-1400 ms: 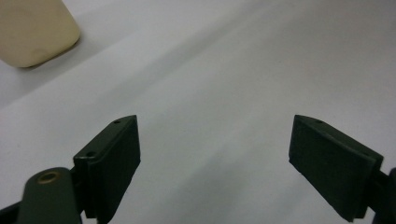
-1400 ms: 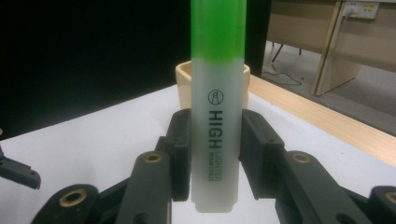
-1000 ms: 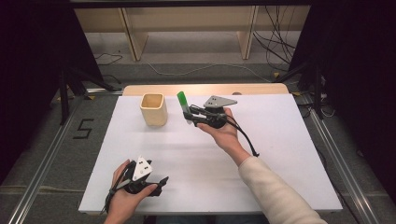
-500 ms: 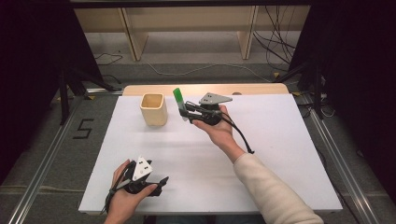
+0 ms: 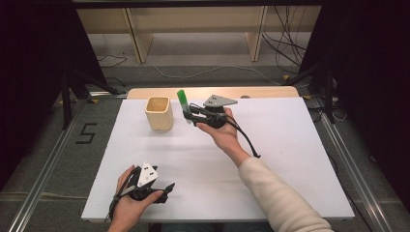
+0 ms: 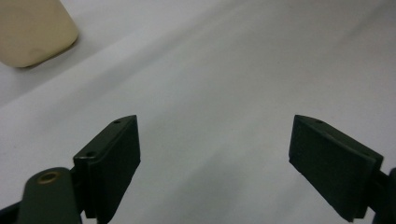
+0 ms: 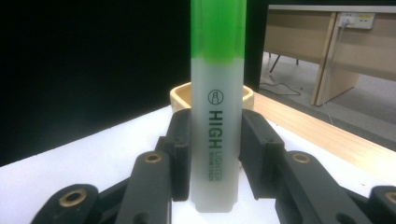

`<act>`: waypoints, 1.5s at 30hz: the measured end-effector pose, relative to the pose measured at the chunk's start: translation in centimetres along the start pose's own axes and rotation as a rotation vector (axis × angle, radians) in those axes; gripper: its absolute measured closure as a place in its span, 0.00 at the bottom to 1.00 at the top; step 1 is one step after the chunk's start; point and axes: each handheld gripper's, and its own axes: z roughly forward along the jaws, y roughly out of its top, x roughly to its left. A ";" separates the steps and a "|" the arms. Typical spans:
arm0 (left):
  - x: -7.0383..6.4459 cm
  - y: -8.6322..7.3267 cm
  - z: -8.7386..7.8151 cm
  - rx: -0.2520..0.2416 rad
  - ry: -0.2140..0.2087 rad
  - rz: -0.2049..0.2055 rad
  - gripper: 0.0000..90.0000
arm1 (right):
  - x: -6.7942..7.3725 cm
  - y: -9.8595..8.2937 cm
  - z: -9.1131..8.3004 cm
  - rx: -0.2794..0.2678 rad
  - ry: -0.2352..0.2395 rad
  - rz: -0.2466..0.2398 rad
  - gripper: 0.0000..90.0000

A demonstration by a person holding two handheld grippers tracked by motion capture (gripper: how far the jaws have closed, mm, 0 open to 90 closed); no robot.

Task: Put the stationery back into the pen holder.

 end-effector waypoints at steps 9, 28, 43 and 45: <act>0.0 0.0 0.0 0.001 -0.003 0.000 0.18 | -0.2 0.3 0.8 0.002 -0.004 -0.001 0.74; 0.0 0.0 0.0 0.004 -0.006 0.009 0.18 | -0.3 1.3 2.9 0.001 -0.006 -0.004 0.74; 0.0 0.0 0.0 -0.002 -0.004 0.004 0.18 | -0.4 1.5 4.3 0.000 -0.009 0.002 0.74; 0.0 0.0 0.0 0.002 -0.005 0.009 0.18 | -0.3 1.4 4.4 0.003 -0.009 0.002 0.74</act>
